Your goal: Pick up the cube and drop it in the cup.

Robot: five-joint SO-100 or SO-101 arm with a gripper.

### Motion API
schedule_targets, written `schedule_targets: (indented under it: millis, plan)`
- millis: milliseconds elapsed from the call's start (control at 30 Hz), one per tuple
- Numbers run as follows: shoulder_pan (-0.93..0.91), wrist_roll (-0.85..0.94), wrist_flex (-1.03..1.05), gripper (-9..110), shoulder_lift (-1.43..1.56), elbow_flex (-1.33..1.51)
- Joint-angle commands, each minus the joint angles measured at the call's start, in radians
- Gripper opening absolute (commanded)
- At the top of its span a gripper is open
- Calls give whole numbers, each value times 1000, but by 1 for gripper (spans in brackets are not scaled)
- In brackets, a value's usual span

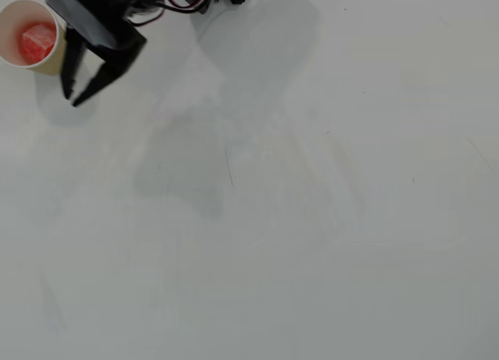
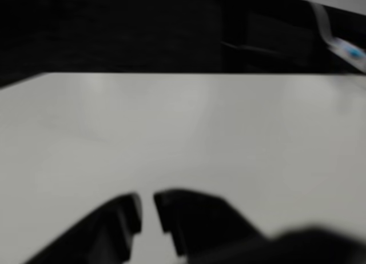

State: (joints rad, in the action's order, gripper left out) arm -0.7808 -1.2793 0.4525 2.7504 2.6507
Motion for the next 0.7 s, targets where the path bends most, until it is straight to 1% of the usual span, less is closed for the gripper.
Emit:
schedule_targets:
  millis: [0, 133, 333, 667]
  plan:
    - [126, 12, -38, 0, 106, 20]
    - [252, 14, -14, 0, 179, 110]
    - [413, 6, 114, 0, 273, 235]
    - [549, 6, 416, 0, 342, 345]
